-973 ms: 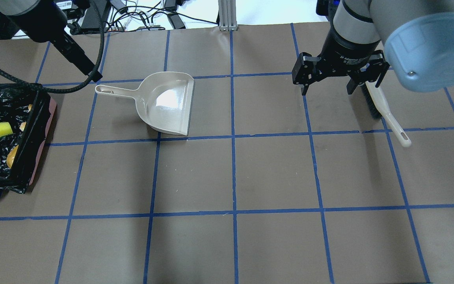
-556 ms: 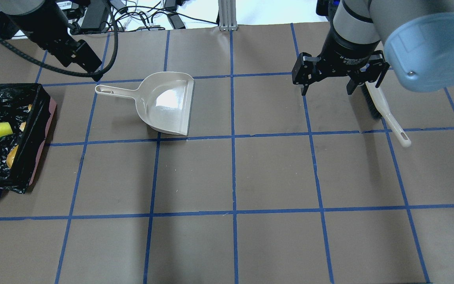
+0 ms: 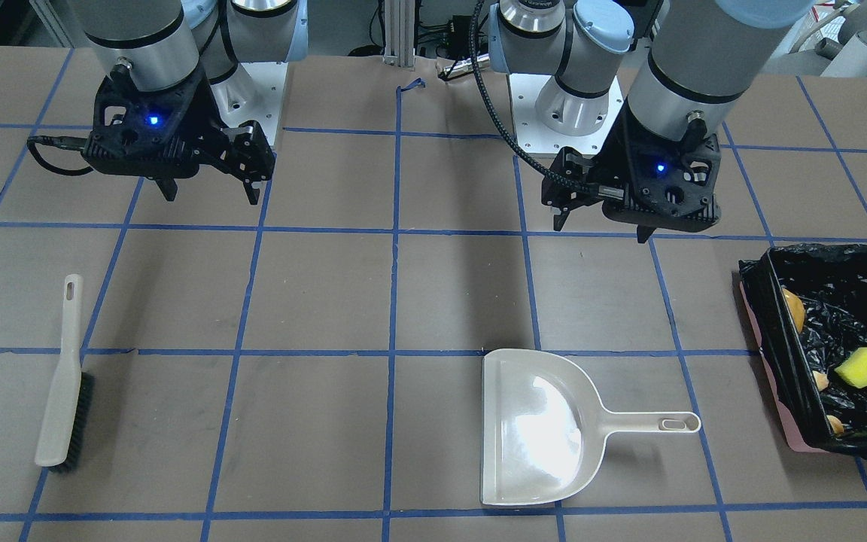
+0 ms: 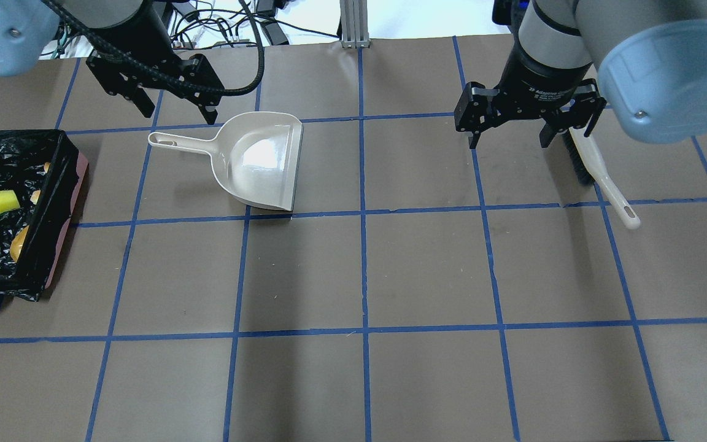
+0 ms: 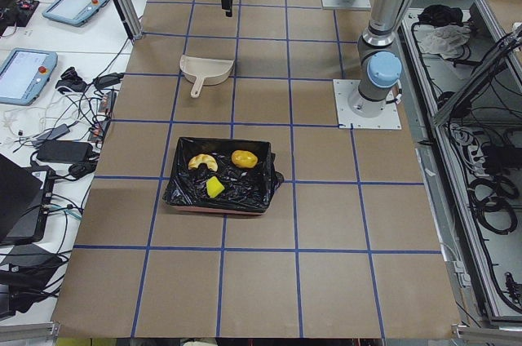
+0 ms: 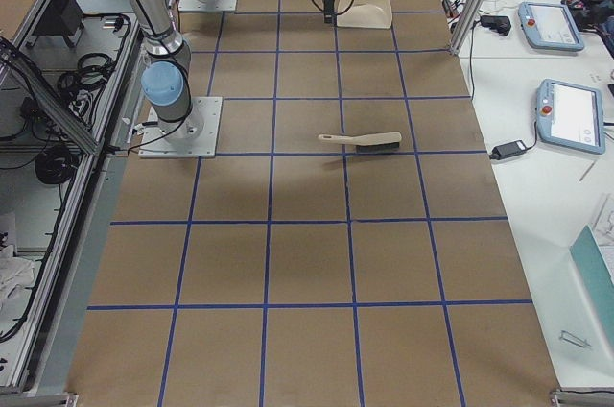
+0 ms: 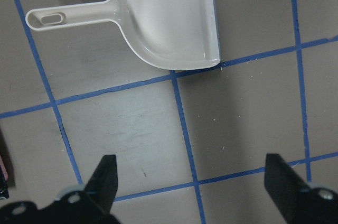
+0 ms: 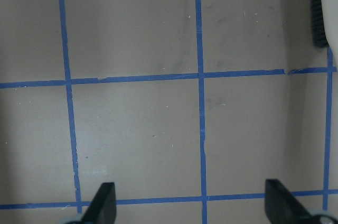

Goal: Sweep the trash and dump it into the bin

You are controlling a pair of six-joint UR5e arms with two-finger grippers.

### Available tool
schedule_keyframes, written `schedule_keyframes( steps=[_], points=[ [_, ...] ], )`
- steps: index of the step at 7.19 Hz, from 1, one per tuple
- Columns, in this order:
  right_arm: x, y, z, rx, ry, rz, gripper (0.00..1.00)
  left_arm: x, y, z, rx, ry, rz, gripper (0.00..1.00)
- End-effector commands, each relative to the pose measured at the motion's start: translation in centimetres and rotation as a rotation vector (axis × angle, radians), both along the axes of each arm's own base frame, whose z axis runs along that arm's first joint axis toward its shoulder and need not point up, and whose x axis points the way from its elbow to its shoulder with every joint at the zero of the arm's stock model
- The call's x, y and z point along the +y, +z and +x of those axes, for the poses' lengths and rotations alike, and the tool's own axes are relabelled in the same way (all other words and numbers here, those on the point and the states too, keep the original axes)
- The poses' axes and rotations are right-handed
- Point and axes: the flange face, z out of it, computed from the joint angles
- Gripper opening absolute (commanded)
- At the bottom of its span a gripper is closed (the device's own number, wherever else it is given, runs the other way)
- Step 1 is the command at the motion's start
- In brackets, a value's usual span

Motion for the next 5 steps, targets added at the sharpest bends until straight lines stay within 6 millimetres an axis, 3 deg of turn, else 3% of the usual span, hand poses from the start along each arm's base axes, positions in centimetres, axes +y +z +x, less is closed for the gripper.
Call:
schedule_keyframes(
  steps=[1, 5],
  points=[
    [0.0, -0.01, -0.04, 0.0, -0.001, 0.001, 1.0, 1.43, 0.22, -1.07, -0.006, 0.057, -0.002, 1.0],
    [0.0, -0.01, -0.02, -0.001, -0.001, 0.001, 1.0, 1.48, 0.25, -1.08, -0.004, 0.055, -0.003, 1.0]
  ],
)
